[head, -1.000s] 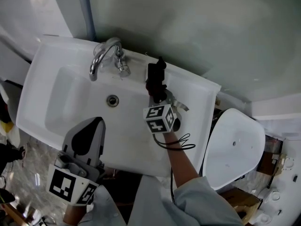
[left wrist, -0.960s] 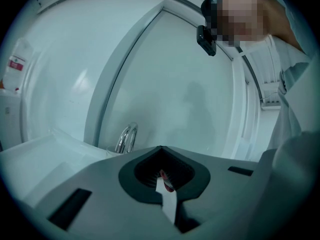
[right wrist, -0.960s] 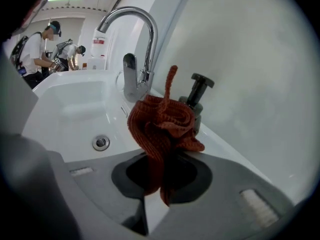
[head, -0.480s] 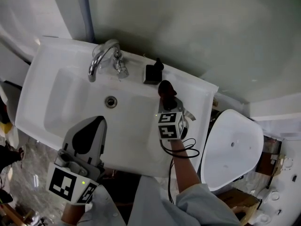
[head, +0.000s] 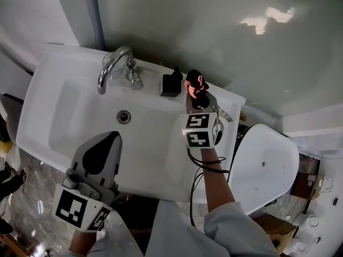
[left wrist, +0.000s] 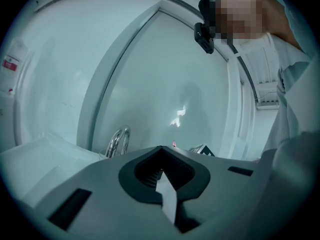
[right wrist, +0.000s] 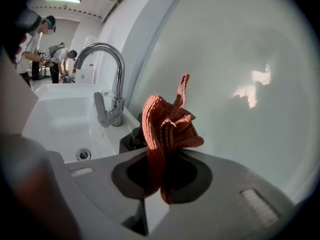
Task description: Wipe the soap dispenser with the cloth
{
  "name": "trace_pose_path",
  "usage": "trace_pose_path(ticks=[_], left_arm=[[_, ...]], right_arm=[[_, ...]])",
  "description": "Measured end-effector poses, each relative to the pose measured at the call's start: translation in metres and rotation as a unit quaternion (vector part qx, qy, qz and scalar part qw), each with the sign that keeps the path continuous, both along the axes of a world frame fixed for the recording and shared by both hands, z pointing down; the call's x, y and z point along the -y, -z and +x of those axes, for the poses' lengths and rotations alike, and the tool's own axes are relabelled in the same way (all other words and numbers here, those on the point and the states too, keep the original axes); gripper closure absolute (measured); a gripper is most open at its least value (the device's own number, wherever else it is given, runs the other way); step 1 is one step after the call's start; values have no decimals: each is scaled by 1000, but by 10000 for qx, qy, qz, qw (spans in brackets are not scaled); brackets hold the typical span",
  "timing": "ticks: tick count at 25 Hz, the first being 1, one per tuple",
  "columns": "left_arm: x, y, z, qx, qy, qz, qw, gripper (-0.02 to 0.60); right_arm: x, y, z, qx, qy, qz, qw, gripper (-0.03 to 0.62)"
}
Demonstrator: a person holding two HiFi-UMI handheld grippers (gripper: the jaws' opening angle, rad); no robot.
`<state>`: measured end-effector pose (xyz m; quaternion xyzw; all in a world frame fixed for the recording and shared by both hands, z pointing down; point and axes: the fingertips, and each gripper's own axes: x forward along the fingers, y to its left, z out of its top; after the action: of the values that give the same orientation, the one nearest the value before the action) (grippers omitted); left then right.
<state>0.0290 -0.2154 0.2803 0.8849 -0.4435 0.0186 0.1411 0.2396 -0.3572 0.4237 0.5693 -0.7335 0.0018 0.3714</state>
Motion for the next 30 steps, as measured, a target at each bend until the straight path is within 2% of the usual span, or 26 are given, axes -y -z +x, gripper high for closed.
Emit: trace_pose_path(ticks=[4, 8, 17, 25, 30], left_arm=[[1, -2, 1, -5, 28, -42, 10000, 584], [2, -3, 1, -28, 66, -66, 10000, 584], [5, -11, -2, 33, 150, -158, 9998, 584], [4, -16, 0, 40, 181, -241, 9995, 584], [3, -17, 2, 69, 156, -247, 9995, 584]], right_arm=[[11, 9, -13, -266, 262, 145, 9992, 539], [19, 6, -25, -457, 524, 70, 9976, 539], [31, -22, -16, 33, 382, -232, 9990, 539], [31, -56, -8, -26, 372, -622, 9974, 539], [26, -74, 1, 184, 203, -894, 9956, 539]])
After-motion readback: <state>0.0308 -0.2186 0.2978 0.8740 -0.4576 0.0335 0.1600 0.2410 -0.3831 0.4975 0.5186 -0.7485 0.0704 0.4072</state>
